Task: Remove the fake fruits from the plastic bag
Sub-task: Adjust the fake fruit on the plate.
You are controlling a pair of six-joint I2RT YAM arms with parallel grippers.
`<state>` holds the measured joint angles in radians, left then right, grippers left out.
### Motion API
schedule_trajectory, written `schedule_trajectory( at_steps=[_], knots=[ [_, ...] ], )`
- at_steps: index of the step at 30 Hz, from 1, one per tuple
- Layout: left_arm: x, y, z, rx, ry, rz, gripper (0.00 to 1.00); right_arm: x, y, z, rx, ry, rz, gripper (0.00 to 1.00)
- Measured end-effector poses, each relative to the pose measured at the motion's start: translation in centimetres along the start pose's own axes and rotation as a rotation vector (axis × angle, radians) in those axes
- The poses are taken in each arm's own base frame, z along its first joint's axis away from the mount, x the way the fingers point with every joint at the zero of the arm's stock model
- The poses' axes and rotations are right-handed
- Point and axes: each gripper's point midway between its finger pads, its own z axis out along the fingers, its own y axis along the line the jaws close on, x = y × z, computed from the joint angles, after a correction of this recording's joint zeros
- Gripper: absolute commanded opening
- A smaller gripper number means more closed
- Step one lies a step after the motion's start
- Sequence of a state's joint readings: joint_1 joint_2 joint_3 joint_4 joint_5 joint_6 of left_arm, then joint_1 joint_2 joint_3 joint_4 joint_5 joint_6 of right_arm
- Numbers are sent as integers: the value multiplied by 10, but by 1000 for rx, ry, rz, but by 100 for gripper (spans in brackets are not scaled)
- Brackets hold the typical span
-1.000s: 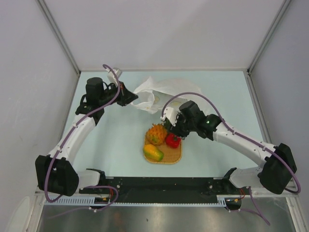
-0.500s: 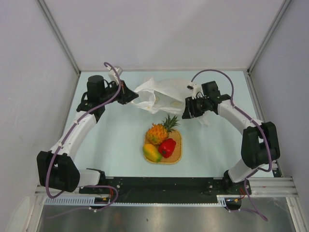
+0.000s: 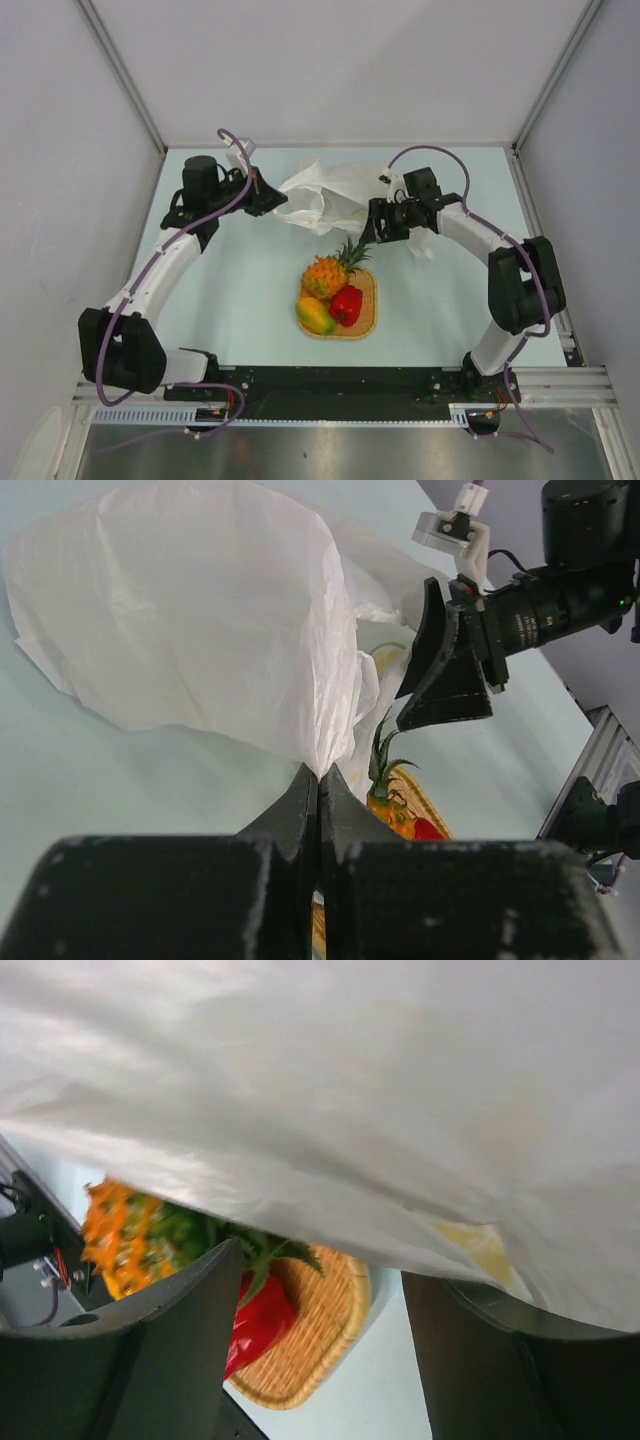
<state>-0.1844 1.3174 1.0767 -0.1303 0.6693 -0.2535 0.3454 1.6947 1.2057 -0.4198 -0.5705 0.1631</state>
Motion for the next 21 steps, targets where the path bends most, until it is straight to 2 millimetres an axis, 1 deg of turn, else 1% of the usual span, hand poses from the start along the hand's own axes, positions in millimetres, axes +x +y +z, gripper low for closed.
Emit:
schedule_trajectory(
  at_steps=[2,3,4,5,8,11,12,15,19,21],
  knots=[
    [1,1,1,-1,2,-2,0,4,-9,8,28,16,37,66],
    [1,1,1,-1,4,-3,0,6,-13,11,38,25,52,61],
    [1,1,1,-1,4,-3,0,8,-17,14,46,31,68,60],
    [1,1,1,-1,4,-3,0,9,-19,16,49,35,78,56],
    [1,1,1,-1,4,-3,0,8,-20,21,36,30,98,51],
    [1,2,1,-2,5,-4,0,1,-12,25,-15,10,102,35],
    [2,2,1,-2,5,-4,0,-1,-8,27,-37,4,100,21],
    [2,3,3,-3,9,-8,0,-5,4,29,-95,-2,82,0],
    [-2,5,6,-3,7,-7,0,-7,23,32,-143,3,10,0],
    [-4,5,6,-2,4,-5,0,-9,35,30,-161,-4,-45,0]
  ],
)
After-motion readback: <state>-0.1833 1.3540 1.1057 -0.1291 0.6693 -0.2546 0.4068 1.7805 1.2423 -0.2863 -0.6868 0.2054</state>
